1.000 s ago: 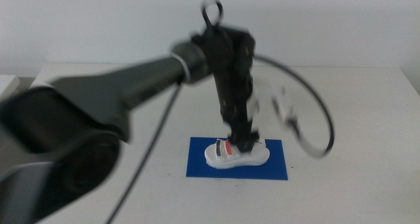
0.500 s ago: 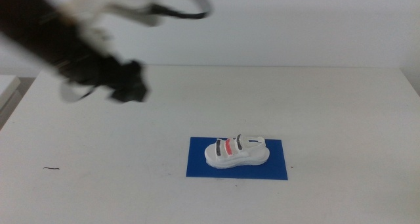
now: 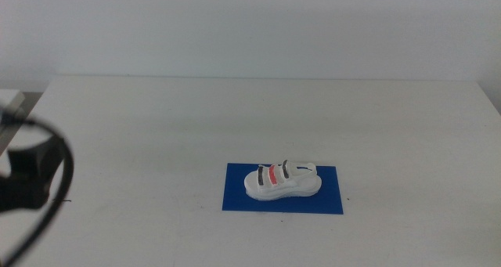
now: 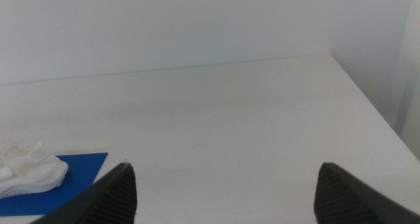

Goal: Use one arm to grab the shoe from the table and place it on the mat.

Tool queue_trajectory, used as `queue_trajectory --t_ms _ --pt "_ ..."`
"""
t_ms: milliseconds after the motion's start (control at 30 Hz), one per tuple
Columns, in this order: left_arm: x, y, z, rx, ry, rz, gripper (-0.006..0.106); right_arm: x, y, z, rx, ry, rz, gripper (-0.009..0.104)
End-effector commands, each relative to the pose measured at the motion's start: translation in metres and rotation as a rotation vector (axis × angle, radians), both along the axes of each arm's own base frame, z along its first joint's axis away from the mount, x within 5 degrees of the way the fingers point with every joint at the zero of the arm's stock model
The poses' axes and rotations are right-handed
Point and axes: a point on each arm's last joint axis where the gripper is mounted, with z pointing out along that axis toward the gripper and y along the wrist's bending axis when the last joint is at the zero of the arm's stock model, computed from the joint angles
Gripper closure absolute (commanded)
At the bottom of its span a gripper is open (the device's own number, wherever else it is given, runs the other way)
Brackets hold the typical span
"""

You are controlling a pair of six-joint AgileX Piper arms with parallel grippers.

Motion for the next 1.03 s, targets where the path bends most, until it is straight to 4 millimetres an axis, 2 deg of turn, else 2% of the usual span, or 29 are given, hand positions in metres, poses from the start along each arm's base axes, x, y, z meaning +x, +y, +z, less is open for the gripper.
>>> queue_trajectory --t_ms 0,133,267,433,1000 --pt "-0.008 0.004 -0.017 -0.026 -0.049 0.042 0.007 0.0 0.0 0.0 -0.01 -0.009 -0.001 0.016" --pt "-0.039 0.012 -0.049 -0.09 -0.148 0.119 0.007 0.0 0.0 0.0 -0.01 -0.009 -0.001 0.016" --pt "-0.056 0.018 -0.079 -0.098 -0.161 0.182 0.007 0.0 0.0 0.0 -0.01 -0.009 -0.001 0.016" --pt "-0.068 0.02 -0.101 -0.069 -0.225 0.215 0.007 0.0 0.0 0.0 -0.01 -0.009 -0.001 0.016" --pt "-0.07 0.021 -0.102 -0.044 -0.258 0.212 0.007 0.0 0.0 0.0 -0.01 -0.009 -0.001 0.016"
